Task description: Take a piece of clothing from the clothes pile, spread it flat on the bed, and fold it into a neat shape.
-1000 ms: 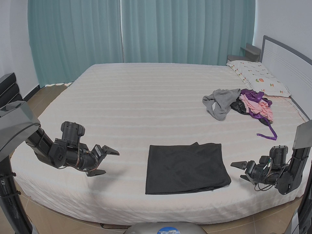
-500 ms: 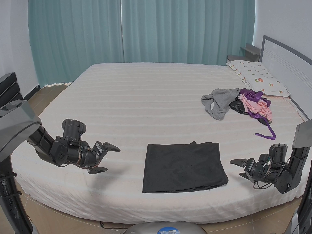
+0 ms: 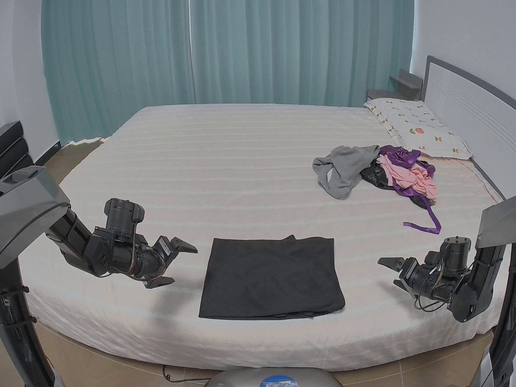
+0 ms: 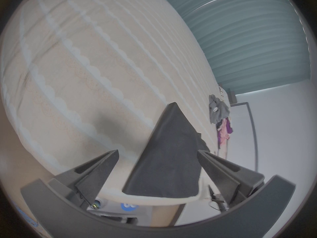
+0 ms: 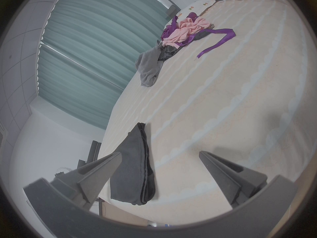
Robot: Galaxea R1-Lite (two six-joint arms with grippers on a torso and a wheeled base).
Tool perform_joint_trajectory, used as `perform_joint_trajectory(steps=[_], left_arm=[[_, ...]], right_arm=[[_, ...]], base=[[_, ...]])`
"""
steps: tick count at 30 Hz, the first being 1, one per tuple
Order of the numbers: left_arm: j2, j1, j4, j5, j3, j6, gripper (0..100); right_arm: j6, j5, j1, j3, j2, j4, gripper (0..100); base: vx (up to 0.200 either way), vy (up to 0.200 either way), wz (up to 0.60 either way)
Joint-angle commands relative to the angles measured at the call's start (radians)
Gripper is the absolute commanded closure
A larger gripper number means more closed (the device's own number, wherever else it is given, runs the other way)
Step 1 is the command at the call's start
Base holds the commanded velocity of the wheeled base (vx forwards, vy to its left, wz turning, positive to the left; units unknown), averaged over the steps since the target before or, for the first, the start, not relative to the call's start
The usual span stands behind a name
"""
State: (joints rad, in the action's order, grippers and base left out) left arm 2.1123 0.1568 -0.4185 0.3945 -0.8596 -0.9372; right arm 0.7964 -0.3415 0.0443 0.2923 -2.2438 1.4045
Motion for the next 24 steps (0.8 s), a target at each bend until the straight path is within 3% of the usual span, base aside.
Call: perform_joint_trajectory(steps=[1, 4, 16, 24], left_arm=[[0.048, 0.038, -0.002, -0.101, -0.009, 0.071, 0], [0.092, 0.066, -0.034, -0.152, -0.01, 0.156, 0], [0.236, 0.116, -0.316, -0.144, -0.009, 0.302, 0], [0.265, 0.132, -0.321, -0.144, -0.049, 0.307, 0]], right_arm=[[0.027, 0.018, 0.037, 0.002, -0.037, 0.028, 0], [0.034, 0.027, 0.045, 0.001, -0.048, 0.041, 0], [0.034, 0.033, 0.066, -0.007, -0.076, 0.094, 0], [0.032, 0.038, 0.077, -0.01, -0.088, 0.119, 0]], base=[[0.0, 0.0, 0.0], [0.0, 0.0, 0.0], [0.0, 0.0, 0.0], [0.0, 0.0, 0.0]])
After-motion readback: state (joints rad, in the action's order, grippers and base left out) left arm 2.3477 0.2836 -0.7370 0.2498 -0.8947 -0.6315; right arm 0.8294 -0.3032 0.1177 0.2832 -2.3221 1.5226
